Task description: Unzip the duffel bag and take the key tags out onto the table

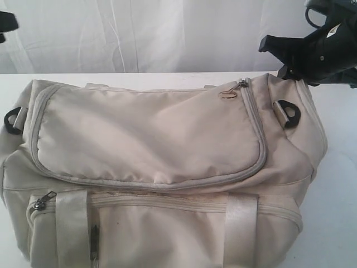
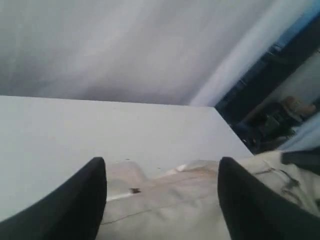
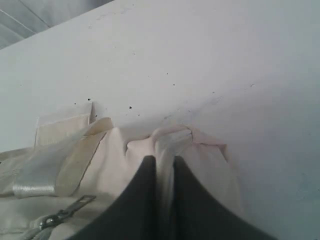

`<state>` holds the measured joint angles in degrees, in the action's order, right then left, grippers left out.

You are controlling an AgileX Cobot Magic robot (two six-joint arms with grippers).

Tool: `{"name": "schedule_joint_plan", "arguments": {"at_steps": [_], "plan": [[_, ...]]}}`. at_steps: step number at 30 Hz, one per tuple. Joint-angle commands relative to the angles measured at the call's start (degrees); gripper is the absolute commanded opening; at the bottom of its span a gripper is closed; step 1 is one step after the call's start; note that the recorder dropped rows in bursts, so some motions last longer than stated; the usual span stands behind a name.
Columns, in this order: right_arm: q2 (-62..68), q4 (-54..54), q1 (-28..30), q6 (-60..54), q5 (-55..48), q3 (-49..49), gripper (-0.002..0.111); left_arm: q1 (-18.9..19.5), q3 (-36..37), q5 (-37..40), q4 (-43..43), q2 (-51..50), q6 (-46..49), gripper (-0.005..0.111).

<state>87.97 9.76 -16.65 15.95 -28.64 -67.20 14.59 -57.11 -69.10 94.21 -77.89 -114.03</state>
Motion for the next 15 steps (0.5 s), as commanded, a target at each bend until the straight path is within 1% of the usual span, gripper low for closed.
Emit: {"name": "schedule_joint_plan", "arguments": {"at_steps": [1, 3, 4, 5, 6, 9, 11, 13, 15], "plan": [[-1.13, -1.19, 0.68, -0.75, 6.05, -0.7, 0.0, -12.84, -0.26, -0.86, -0.06, 1.45, 0.37, 0.067], [-1.13, -1.02, 0.68, -0.75, 6.32, -0.7, 0.0, -19.47, -0.26, -0.86, -0.06, 1.2, 0.37, 0.067], [-1.13, -0.96, 0.68, -0.75, 6.44, -0.7, 0.0, -23.28, -0.26, 1.55, -0.06, 0.92, 0.37, 0.067], [-1.13, -0.67, 0.68, -0.75, 6.45, -0.7, 0.0, -27.1, -0.26, 5.25, -0.06, 0.53, 1.26, 0.067], [-1.13, -0.54, 0.68, -0.75, 6.45, -0.7, 0.0, -30.12, -0.26, 9.38, -0.06, 0.12, 2.35, 0.067], [-1.13, -0.55, 0.68, -0.75, 6.12, -0.7, 0.0, -40.28, -0.26, 22.31, -0.06, -1.41, 8.43, 0.067], [-1.13, -0.55, 0.68, -0.75, 5.67, -0.7, 0.0, -45.25, -0.26, 30.28, -0.06, -2.28, 15.84, 0.067], [-1.13, -0.55, 0.68, -1.15, 5.4, -0.7, 0.0, -48.89, -0.26, 36.04, -0.06, -2.97, 24.36, 0.067], [-1.13, -0.55, 0.68, -2.6, 5.26, -0.7, 0.0, -51.11, -0.26, 39.74, 0.03, -3.66, 32.68, 0.067]]}}
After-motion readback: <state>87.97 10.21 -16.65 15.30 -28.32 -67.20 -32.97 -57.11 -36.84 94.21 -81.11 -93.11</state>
